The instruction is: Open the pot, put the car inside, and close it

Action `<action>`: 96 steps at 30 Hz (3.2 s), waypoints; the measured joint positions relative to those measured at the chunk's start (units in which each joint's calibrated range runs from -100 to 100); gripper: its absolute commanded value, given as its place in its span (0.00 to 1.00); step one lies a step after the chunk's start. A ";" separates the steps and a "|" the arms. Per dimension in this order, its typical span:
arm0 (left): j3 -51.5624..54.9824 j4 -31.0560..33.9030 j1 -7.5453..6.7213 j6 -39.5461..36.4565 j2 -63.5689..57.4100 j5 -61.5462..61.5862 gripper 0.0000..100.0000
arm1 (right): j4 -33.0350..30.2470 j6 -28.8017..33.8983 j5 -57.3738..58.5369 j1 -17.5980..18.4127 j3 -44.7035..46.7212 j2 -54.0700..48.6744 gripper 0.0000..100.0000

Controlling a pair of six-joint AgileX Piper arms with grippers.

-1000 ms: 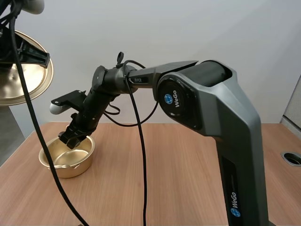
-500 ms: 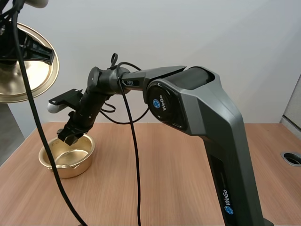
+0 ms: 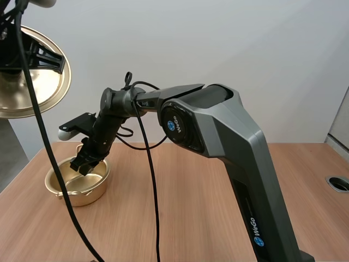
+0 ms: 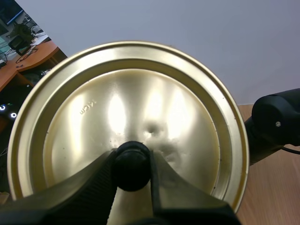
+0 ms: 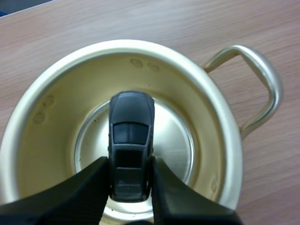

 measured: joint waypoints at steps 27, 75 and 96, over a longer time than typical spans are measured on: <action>0.00 0.37 0.00 0.16 0.00 0.00 0.00 | -1.21 2.06 -1.91 2.66 0.00 0.02 1.00; 1.61 -11.50 0.00 3.11 27.41 -0.23 0.00 | -17.53 26.91 6.93 -21.19 0.00 -39.05 0.00; 22.92 -12.54 0.00 9.18 32.32 -18.60 0.00 | -17.90 27.21 15.26 -22.57 -0.11 -59.70 0.00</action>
